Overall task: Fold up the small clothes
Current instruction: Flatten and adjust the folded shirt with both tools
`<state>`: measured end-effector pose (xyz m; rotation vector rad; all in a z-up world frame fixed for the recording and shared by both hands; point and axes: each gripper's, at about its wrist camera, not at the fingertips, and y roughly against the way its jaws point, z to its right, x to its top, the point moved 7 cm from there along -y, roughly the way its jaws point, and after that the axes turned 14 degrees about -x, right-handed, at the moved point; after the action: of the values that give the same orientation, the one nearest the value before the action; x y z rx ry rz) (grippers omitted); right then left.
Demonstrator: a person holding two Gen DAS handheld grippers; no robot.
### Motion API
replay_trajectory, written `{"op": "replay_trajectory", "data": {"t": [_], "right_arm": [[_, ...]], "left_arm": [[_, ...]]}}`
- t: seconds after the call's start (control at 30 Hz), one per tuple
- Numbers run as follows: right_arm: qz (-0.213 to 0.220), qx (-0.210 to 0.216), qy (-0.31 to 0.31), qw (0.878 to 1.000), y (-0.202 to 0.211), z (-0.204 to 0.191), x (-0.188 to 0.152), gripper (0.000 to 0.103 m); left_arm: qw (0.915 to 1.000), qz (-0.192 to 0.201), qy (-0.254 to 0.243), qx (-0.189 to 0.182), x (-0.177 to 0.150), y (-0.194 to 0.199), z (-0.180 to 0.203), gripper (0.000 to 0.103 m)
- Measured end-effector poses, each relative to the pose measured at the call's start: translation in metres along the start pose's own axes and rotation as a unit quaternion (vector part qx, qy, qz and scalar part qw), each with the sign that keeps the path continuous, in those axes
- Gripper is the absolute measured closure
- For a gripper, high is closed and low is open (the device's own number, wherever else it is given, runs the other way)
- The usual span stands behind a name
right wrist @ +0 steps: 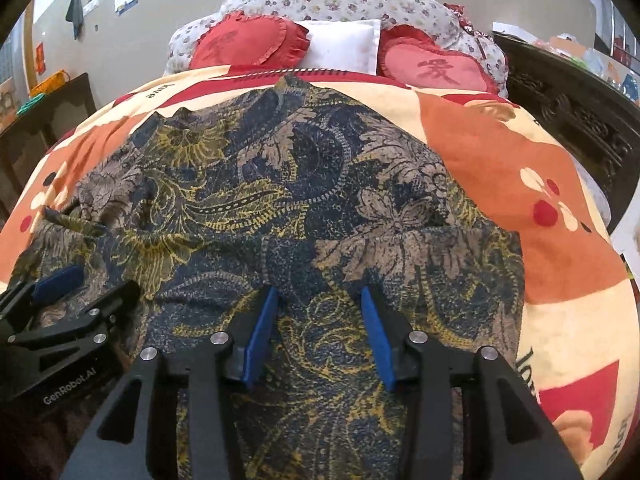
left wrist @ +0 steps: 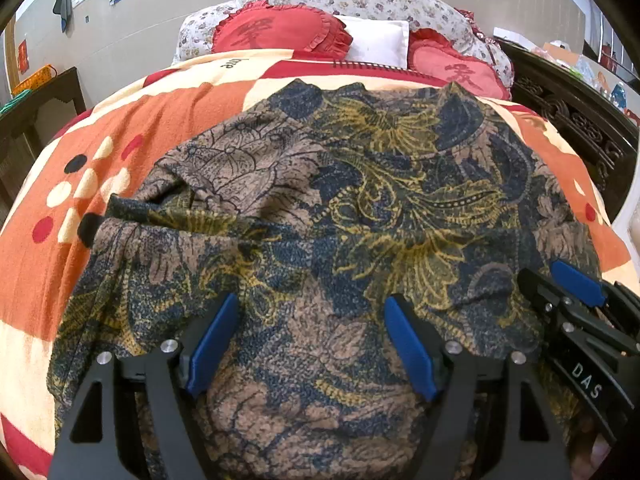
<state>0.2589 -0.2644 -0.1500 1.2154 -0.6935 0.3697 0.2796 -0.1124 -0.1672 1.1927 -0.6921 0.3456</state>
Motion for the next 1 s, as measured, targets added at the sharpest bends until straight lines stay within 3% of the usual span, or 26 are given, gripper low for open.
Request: {"op": "replay_trajectory", "data": {"t": [0.53,0.7,0.8,0.9,0.97,1.0], "right_arm": [[-0.012,0.01,0.005,1.0,0.007,0.002,-0.007,0.057],[-0.024,0.008,0.05,0.998,0.035,0.006,-0.037,0.057],[-0.022,0.002,0.062,0.998,0.054,0.018,-0.057,0.057],[-0.019,-0.004,0.068,0.998,0.07,0.029,-0.074,0.057],[-0.034,-0.014,0.074,0.997,0.075,0.034,-0.089,0.046],[-0.05,-0.016,0.072,0.996,0.077,0.039,-0.105,0.046]], "left_arm": [[1.0,0.0,-0.002,0.005,0.0,0.0,-0.004,0.022],[1.0,-0.006,-0.004,0.002,0.0,0.003,-0.003,0.022],[0.9994,-0.031,-0.014,-0.011,-0.008,0.019,-0.003,0.019],[0.9981,-0.036,-0.03,-0.039,-0.028,0.053,-0.009,0.019],[0.9976,-0.039,-0.037,-0.044,-0.047,0.07,-0.016,0.017],[0.9972,-0.053,-0.032,-0.043,-0.06,0.076,-0.024,0.017]]}}
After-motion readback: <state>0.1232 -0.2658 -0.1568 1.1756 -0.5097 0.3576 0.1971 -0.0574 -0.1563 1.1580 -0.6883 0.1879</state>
